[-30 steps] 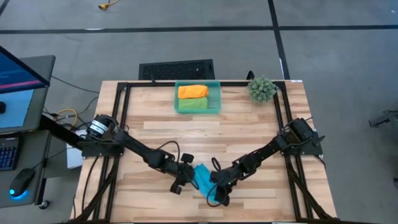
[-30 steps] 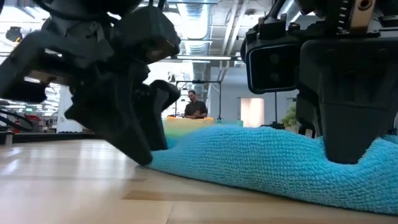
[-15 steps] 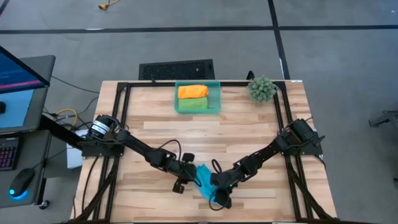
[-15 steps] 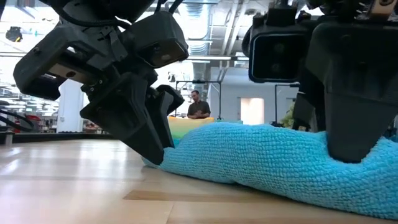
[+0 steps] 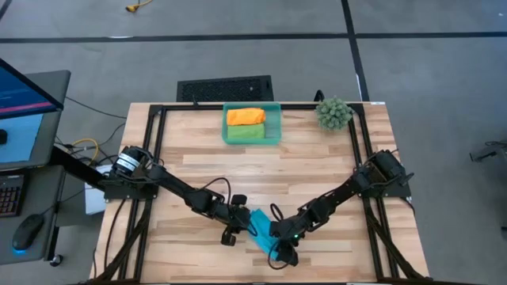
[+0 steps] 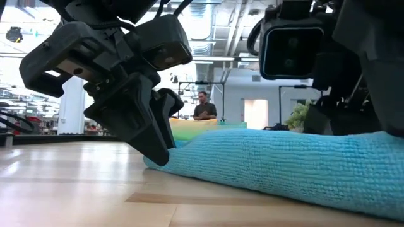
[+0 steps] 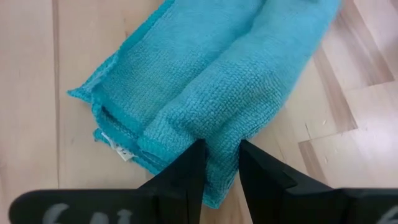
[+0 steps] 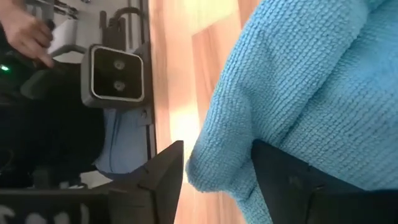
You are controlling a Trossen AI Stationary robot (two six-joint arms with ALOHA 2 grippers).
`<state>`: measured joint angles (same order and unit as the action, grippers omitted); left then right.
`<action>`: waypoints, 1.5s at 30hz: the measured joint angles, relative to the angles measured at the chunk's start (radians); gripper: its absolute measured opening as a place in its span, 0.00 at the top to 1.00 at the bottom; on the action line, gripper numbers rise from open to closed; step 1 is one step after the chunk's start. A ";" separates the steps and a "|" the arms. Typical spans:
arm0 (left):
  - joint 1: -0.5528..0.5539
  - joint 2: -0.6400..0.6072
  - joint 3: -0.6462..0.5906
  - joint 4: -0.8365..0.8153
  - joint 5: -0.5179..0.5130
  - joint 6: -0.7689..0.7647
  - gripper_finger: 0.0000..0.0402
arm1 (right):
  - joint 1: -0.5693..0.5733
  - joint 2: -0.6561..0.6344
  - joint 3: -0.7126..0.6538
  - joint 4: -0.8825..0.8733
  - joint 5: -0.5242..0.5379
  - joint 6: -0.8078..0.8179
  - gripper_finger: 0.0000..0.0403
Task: Roll microfiber towels into tight, uniform cylinder then place into a basket
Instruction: Roll the blue microfiber cloth
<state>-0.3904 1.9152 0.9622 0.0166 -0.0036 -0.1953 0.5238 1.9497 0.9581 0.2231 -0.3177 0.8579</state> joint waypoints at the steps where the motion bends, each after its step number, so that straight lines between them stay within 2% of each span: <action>1: 0.000 0.000 0.000 0.000 0.000 -0.006 0.78 | 0.002 -0.010 0.000 -0.025 0.003 -0.001 0.47; 6: 0.000 0.000 -0.001 0.000 0.004 -0.028 0.78 | 0.012 -0.079 -0.002 -0.177 0.063 -0.004 0.50; 15: 0.000 0.000 -0.001 0.000 0.007 -0.072 0.78 | 0.053 -0.261 -0.002 -0.395 0.292 -0.057 0.56; 18: -0.001 0.000 -0.001 0.000 0.008 -0.121 0.78 | 0.100 -0.306 -0.003 -0.455 0.423 -0.114 0.57; 21: -0.001 0.000 -0.001 0.000 0.009 -0.199 0.78 | 0.161 -0.315 -0.002 -0.451 0.592 -0.231 0.58; 24: -0.001 0.000 -0.002 0.000 0.017 -0.293 0.78 | 0.215 -0.297 -0.002 -0.404 0.707 -0.321 0.60; 29: 0.013 0.000 -0.002 0.002 0.090 -0.467 0.78 | 0.265 -0.258 -0.002 -0.342 0.735 -0.392 0.63; 35: 0.046 0.001 -0.003 0.005 0.299 -0.613 0.78 | 0.282 -0.213 -0.002 -0.344 0.739 -0.537 0.68; 45: 0.090 0.003 -0.004 -0.003 0.478 -0.759 0.78 | 0.279 -0.201 0.026 -0.247 0.726 -0.768 0.71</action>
<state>-0.3002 1.9185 0.9581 0.0141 0.4745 -0.9543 0.8028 1.7486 0.9845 -0.0238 0.4084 0.0899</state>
